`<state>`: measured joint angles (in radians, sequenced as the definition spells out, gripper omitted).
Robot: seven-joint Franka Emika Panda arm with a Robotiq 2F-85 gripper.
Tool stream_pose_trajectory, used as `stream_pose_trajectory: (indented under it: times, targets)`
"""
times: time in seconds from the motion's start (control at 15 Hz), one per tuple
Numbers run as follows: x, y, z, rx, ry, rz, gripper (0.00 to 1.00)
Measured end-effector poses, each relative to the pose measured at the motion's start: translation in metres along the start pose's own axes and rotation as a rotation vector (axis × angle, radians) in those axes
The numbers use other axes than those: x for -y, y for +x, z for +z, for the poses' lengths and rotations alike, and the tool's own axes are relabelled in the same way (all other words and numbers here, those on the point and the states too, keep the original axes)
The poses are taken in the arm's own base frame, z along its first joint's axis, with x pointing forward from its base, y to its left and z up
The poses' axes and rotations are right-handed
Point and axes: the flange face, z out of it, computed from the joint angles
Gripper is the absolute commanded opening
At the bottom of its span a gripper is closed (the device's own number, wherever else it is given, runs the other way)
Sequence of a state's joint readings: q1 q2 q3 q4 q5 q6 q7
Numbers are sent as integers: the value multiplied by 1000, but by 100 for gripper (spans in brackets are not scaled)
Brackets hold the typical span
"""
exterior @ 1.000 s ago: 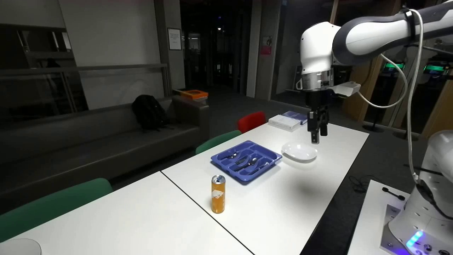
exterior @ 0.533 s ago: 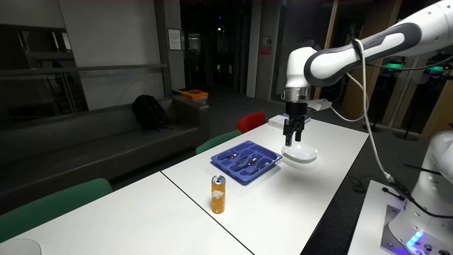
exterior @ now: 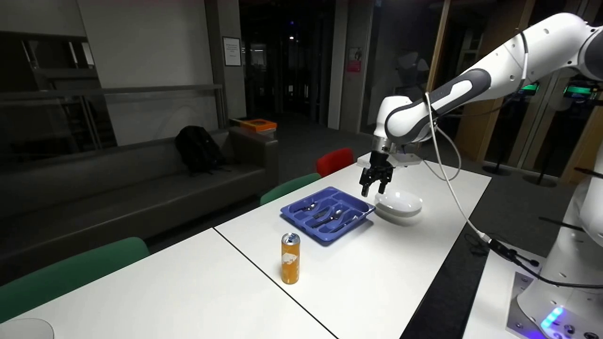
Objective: Move the cutlery container forward
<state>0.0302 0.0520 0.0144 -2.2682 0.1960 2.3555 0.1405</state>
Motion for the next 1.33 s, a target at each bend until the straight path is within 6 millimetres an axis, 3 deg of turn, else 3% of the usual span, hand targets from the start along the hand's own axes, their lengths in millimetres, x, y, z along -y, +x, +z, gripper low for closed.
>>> stream_pose_trajectory:
  times: [0.2,0.47,0.8,1.07,1.33]
  targets:
    - [2,2,15,48,65,-25,100]
    - [18,-1,13,64,105,-75,100]
    - [28,14,12,-112,98,120,100]
    - [40,18,47,-135,57,267,100]
    - [33,25,84,-74,-60,329,100]
